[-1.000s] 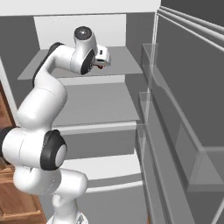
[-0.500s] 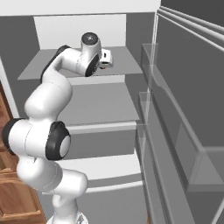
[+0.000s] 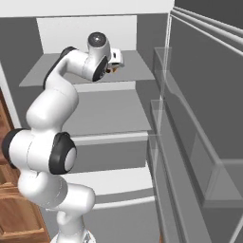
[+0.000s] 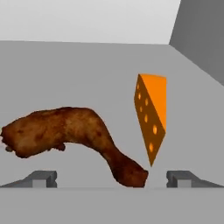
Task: Take the cheese, chicken drumstick, and lemon from the fridge and place them on the plate on the dining counter to create an appetizer plate.
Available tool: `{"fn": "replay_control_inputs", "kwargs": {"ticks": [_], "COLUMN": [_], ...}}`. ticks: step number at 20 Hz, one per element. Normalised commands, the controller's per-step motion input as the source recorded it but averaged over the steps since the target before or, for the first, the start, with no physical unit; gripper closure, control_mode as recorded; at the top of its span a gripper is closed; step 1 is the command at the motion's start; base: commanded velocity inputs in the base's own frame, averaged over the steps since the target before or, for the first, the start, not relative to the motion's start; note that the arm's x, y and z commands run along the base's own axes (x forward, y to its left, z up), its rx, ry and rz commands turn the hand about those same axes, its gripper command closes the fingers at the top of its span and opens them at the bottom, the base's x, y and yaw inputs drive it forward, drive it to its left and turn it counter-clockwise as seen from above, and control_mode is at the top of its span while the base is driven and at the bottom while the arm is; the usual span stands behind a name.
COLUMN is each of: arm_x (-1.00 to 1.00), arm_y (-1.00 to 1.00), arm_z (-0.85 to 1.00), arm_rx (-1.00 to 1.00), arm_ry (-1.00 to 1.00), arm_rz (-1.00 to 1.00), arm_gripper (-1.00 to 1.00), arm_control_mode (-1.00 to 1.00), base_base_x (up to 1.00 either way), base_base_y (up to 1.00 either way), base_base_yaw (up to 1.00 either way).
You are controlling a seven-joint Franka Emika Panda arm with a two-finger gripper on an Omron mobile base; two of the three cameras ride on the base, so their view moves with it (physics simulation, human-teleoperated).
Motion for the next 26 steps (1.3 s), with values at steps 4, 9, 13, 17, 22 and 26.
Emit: {"fn": "replay_control_inputs", "kwargs": {"ticks": [4,9,13,17,22,26], "arm_x": [0.14,0.46,0.52,0.2,0.05,0.45], "arm_y": [-0.01,0.0,-0.01,-0.01,0.0,0.04], "arm_z": [0.04,0.0,0.0,-0.04,-0.13,-0.01], "arm_rx": [-0.06,-0.07,-0.04,-0.03,-0.01,0.0], "arm_ry": [-0.02,0.0,0.0,0.02,0.06,0.05], "arm_rz": [0.0,0.0,0.0,0.0,0.0,0.0], "arm_gripper": [-1.0,-1.0,-1.0,-1.0,-1.0,-1.0], "arm_control_mode": [-1.0,-1.0,-1.0,-1.0,-1.0,-1.0], "base_base_x": [0.0,0.0,0.0,0.0,0.0,0.0], "base_base_y": [0.0,0.0,0.0,0.0,0.0,0.0], "base_base_yaw": [0.0,0.0,0.0,0.0,0.0,0.0]}}
